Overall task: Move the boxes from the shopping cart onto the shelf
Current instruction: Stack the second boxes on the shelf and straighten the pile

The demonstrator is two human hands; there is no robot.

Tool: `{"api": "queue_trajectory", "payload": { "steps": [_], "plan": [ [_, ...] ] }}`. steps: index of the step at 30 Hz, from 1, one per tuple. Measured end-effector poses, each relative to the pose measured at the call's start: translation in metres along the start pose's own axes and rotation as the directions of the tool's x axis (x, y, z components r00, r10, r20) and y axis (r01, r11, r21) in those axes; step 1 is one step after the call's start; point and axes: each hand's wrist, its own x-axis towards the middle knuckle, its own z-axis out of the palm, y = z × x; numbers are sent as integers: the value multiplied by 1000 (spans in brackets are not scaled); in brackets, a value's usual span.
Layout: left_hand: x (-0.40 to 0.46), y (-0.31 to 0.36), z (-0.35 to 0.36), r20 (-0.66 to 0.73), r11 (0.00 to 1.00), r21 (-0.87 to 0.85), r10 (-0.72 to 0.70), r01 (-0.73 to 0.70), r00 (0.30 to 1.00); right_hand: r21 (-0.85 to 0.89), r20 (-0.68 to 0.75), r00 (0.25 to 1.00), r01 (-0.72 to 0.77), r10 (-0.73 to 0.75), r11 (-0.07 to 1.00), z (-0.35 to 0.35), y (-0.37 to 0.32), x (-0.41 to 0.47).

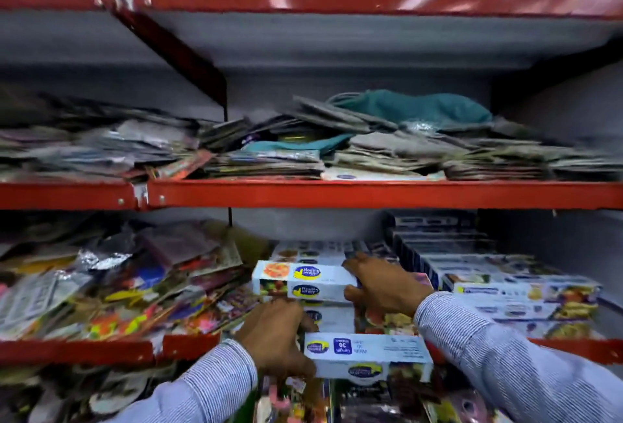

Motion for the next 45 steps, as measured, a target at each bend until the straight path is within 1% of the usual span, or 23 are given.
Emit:
{"api": "queue_trajectory", "payload": {
  "steps": [5,7,12,15,22,26,29,31,35,37,38,40,42,45],
  "plan": [
    [19,-5,5,9,1000,4,-5,5,1000,29,112,994,-19,16,999,36,21,36],
    [24,-7,6,14,1000,0,0,0,1000,52,125,992,-25,18,998,44,23,44],
    [35,-12,9,44,999,-29,36,-35,998,64,80,997,-27,21,998,57,28,56],
    [39,-17,12,34,998,-37,44,-42,998,74,27,1000,-17,15,997,60,34,60],
    [49,-21,16,-28,999,-43,-12,11,1000,55,-12,1000,-19,20,998,52,35,59],
    [63,-21,4,-28,998,-54,-13,12,1000,189,-60,997,-43,56,981,39,43,59],
    [79,-19,-4,-69,998,-57,-14,10,997,306,-75,991,-84,112,948,28,53,59],
    [90,-18,-6,-99,997,-73,-27,20,995,329,-81,989,-92,125,940,25,57,55],
    [111,-18,2,-149,992,-122,-38,20,988,335,-56,996,-47,69,941,21,57,36],
    [116,-19,13,-168,990,-144,-32,8,985,291,-20,999,-20,27,956,26,57,25],
    [117,-19,19,-189,992,-128,-18,-6,982,253,5,1000,-20,19,967,30,57,19],
    [118,-18,31,-233,999,-27,22,-29,972,175,40,999,-41,34,984,41,59,11],
    [119,-18,41,-252,999,12,35,-33,967,154,38,998,-45,40,987,51,61,7],
    [121,-22,47,-237,996,-79,29,-49,971,176,-4,999,-36,38,984,58,62,5]
  ]
}}
